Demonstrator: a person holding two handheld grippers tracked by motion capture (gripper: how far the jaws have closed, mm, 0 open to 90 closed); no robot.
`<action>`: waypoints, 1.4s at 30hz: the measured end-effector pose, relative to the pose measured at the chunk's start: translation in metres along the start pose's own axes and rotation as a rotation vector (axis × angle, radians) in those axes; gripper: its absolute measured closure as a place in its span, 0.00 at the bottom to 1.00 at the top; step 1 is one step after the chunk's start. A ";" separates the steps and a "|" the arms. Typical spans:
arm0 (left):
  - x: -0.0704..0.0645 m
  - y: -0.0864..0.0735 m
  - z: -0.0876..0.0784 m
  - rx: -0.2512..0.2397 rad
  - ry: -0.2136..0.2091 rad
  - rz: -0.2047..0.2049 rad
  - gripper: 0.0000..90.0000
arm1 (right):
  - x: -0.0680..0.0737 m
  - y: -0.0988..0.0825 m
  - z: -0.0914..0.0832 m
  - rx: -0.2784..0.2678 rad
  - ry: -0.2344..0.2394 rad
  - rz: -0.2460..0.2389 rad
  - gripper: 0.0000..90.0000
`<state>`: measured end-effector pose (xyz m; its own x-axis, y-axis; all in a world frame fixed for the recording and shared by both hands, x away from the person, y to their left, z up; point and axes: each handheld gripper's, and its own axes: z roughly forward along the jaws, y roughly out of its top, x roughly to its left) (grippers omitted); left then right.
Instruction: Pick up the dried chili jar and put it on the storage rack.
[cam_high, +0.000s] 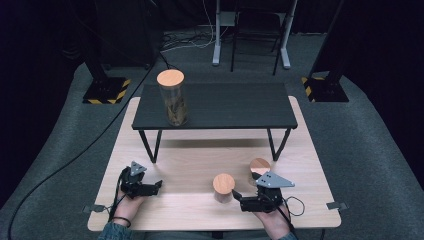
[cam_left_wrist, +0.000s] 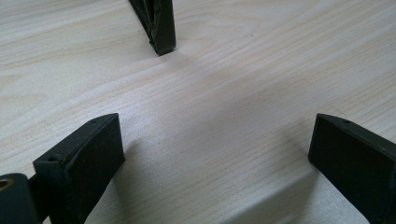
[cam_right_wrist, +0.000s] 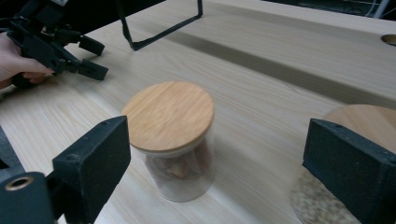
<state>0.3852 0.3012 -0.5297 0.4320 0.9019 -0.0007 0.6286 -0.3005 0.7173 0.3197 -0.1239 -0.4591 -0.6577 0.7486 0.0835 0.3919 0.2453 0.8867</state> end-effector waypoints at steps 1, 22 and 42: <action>0.000 0.000 0.000 0.000 0.000 0.001 0.03 | 0.001 0.000 0.003 0.001 0.005 0.000 0.08; 0.000 0.000 0.000 0.001 -0.001 0.001 0.03 | 0.020 -0.018 0.046 0.067 0.031 -0.024 0.09; 0.000 0.000 0.000 0.001 -0.002 0.003 0.03 | 0.024 -0.028 0.075 0.111 0.032 -0.024 0.20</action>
<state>0.3857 0.3012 -0.5297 0.4350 0.9004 -0.0001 0.6281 -0.3033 0.7166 0.3411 -0.0670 -0.5157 -0.6875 0.7218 0.0792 0.4434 0.3309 0.8330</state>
